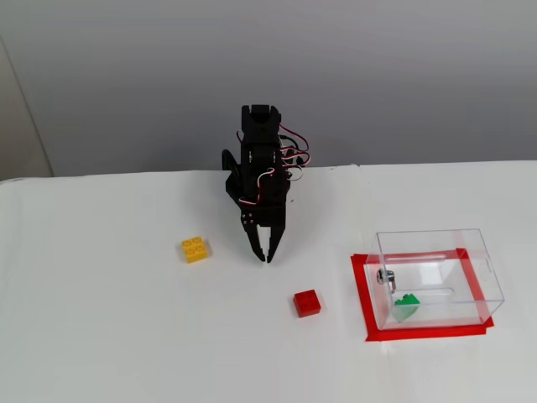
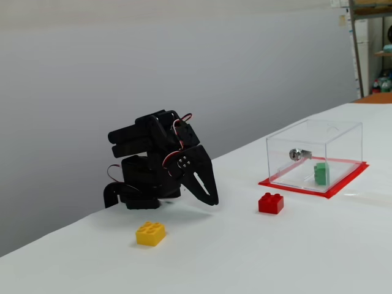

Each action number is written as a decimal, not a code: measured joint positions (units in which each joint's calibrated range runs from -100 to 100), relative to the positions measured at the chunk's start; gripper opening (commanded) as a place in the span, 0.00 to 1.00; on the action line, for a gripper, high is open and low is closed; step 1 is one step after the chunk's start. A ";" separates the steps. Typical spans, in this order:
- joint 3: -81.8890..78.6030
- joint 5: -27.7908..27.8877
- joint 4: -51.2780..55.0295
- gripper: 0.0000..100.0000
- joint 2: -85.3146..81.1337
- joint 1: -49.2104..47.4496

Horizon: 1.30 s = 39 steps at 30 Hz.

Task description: Pick the green lego brick and place it into the transparent box

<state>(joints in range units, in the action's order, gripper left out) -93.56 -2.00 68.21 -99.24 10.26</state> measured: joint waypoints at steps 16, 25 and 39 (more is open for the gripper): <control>0.18 2.10 6.17 0.01 0.00 -1.07; 0.18 2.88 6.17 0.01 0.00 -2.88; 0.18 2.98 6.17 0.01 0.00 -2.88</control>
<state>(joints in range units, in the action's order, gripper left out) -93.38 0.98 74.38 -99.24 7.37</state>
